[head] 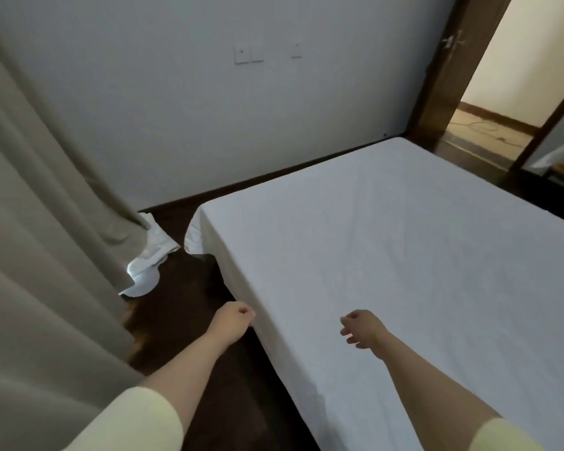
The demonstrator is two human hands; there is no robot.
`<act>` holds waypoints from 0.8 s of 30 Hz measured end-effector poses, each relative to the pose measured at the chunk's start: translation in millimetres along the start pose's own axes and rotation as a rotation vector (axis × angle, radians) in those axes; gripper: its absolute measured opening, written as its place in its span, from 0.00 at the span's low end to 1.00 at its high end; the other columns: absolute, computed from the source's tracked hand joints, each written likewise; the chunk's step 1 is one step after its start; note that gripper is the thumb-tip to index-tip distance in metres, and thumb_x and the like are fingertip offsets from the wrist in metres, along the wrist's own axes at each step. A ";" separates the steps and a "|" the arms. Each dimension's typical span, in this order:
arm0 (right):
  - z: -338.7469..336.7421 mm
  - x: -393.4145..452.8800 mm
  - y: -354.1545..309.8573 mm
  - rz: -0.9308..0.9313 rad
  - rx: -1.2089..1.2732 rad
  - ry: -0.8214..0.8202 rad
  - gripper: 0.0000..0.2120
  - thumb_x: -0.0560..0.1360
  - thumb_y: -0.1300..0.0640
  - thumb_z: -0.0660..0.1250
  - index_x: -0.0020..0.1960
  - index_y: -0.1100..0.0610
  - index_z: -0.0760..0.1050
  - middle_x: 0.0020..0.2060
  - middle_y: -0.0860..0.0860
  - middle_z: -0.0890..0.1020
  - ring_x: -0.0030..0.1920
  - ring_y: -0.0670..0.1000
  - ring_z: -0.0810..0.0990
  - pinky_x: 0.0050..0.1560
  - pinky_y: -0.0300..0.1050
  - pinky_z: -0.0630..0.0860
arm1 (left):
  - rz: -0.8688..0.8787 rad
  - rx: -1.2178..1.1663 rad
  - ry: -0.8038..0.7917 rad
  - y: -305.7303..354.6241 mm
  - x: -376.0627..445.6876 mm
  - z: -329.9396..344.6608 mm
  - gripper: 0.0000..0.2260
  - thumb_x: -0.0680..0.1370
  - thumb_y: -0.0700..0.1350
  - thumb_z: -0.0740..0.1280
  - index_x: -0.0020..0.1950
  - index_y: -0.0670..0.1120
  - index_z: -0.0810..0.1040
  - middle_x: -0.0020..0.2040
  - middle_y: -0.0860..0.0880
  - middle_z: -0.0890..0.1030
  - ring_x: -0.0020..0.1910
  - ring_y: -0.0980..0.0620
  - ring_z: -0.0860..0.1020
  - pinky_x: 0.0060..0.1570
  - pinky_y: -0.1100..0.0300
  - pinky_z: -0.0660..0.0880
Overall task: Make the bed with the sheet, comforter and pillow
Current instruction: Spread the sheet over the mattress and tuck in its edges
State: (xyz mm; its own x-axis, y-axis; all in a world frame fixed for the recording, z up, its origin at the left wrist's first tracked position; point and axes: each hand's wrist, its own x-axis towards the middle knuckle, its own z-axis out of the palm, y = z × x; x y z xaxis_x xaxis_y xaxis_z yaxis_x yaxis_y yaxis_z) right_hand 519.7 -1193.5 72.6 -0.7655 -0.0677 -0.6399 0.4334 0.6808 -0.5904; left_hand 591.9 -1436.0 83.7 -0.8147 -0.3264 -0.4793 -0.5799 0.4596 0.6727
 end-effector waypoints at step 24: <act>238.2 299.2 -393.4 -0.018 -0.153 -0.022 0.16 0.78 0.54 0.62 0.63 0.60 0.73 0.60 0.55 0.78 0.59 0.54 0.76 0.53 0.41 0.69 | -0.151 0.224 -0.029 -71.3 450.1 -327.7 0.20 0.78 0.43 0.64 0.70 0.44 0.68 0.66 0.43 0.74 0.64 0.44 0.74 0.64 0.53 0.71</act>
State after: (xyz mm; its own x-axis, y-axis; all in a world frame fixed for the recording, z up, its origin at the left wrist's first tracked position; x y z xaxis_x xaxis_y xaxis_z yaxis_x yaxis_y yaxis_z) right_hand 233.5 -1655.3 -3.7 -0.7614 -0.0959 -0.6411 0.3404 0.7826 -0.5212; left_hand 266.4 -1886.3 4.7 -0.7165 -0.3831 -0.5830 -0.6779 0.5795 0.4524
